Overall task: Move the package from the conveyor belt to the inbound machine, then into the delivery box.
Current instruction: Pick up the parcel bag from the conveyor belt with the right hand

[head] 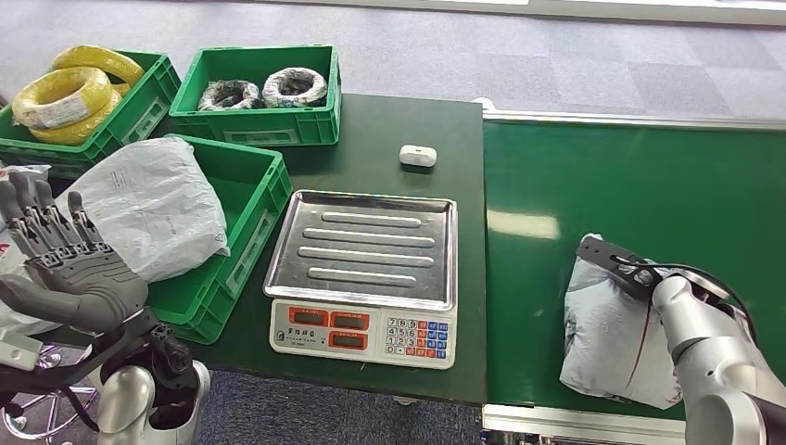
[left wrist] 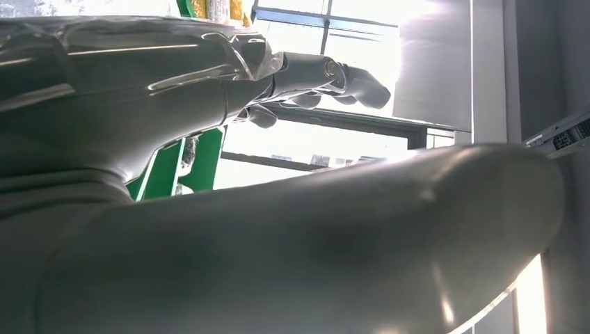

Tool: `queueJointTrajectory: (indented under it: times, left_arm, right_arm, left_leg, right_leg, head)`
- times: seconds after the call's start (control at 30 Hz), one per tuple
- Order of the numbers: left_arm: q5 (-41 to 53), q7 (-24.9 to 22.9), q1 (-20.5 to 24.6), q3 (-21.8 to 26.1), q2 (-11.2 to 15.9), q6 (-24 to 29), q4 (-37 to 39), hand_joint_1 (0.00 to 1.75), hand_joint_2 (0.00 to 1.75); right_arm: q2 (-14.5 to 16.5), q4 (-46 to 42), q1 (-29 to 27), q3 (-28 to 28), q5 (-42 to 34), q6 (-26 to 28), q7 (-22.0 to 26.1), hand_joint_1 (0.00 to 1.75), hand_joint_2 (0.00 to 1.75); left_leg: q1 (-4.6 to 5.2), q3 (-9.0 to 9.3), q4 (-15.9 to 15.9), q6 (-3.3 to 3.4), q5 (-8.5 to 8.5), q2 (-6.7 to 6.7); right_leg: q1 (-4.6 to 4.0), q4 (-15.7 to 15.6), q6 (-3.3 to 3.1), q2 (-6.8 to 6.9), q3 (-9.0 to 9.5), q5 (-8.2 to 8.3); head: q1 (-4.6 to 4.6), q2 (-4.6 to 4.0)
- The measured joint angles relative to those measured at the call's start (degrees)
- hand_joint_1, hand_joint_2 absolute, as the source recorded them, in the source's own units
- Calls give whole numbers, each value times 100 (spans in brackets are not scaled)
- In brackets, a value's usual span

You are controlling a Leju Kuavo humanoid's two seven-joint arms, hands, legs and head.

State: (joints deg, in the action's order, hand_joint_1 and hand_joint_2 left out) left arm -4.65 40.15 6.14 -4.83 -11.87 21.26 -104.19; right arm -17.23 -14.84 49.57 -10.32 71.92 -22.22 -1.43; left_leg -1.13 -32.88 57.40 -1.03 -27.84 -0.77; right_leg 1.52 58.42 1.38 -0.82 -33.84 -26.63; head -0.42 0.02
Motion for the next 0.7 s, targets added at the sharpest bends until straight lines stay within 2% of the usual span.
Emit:
queueJointTrajectory:
  times: [0.53, 0.7]
  left_arm:
    - [3, 0, -25, 0, 30, 47, -15, 0, 0]
    - [13, 0, -37, 1, 33, 96, -29, 0, 0]
  right_arm:
    - [60, 0, -25, -63, -62, 125, -22, 175, 175]
    - [77, -7, -22, -79, -149, 439, 41, 175, 175]
  left_leg:
    - [0, -2, 0, 0, 0, -1]
    - [0, -5, 0, 0, 0, -2]
  right_leg:
    - [0, 0, 0, 0, 0, 0]
    - [0, 1, 0, 0, 0, 0]
  head:
    - [0, 0]
    - [0, 0]
